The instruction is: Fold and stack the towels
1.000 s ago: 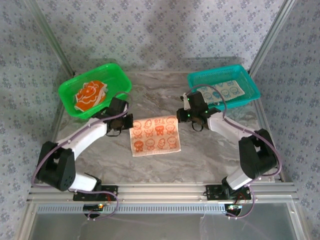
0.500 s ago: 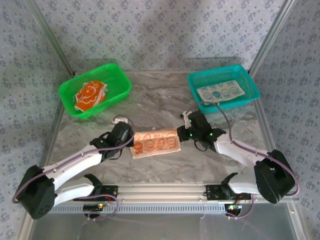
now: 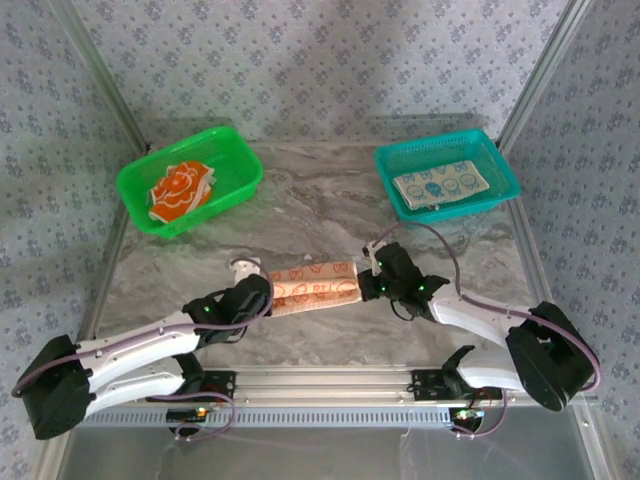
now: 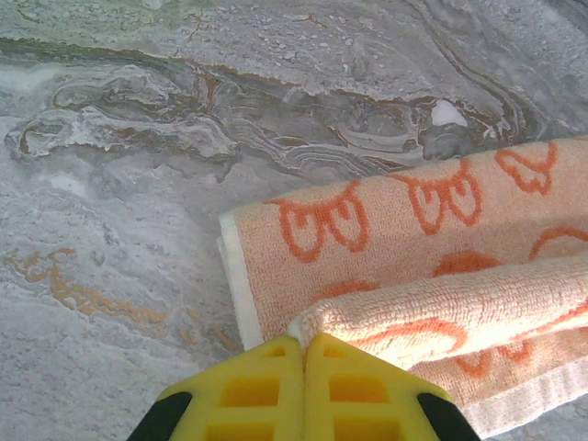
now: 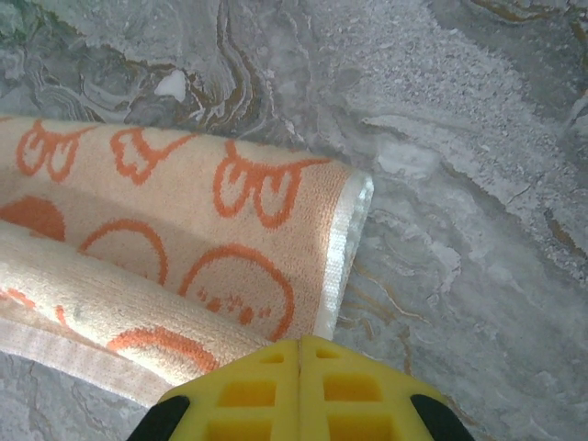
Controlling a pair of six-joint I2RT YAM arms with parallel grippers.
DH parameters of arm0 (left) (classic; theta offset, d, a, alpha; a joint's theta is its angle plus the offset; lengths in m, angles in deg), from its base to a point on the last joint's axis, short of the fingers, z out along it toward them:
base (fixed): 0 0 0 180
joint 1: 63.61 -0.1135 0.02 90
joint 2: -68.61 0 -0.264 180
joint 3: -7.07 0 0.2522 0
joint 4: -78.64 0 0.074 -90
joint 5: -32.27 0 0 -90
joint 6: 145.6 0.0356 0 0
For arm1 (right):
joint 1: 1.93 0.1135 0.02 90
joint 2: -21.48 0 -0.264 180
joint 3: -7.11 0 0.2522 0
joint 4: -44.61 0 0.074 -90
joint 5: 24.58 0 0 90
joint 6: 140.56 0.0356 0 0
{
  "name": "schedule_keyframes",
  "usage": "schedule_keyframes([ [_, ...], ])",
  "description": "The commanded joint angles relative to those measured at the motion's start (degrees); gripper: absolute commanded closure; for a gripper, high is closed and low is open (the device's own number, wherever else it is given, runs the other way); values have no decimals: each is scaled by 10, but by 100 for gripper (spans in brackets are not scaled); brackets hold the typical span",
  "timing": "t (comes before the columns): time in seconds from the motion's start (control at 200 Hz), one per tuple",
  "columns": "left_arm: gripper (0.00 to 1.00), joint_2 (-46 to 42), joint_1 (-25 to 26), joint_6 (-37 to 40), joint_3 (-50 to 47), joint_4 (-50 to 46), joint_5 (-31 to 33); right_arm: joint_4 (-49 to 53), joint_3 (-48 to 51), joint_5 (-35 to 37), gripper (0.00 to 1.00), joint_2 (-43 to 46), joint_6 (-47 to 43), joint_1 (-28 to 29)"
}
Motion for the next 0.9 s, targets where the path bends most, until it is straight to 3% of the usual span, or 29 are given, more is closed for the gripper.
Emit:
schedule_keyframes([
  [0.0, 100, -7, 13, -20, -2, 3, 26, -9, 2, 23, 100, 10, 6, 3],
  [0.51, 100, -3, 54, -55, -25, -4, 19, -8, 16, 19, 100, 5, 11, 8],
  [0.57, 88, -6, 55, -56, -25, -7, 9, -5, 22, 19, 100, 8, 16, 11],
  [0.6, 72, -9, 56, -56, -23, -8, 1, -1, 24, 20, 100, 11, 19, 12],
  [0.655, 45, -15, 58, -58, -21, -13, -14, 11, 25, 20, 82, 19, 25, 15],
  [0.7, 33, -22, 59, -66, -16, -24, -28, 24, 23, 21, 71, 28, 27, 17],
  [0.78, 28, -38, 63, -85, -2, -59, -40, 54, 14, 24, 56, 46, 34, 19],
  [0.894, 27, -64, 66, -102, 23, -111, -57, 99, -10, 25, 54, 59, 40, 20],
])
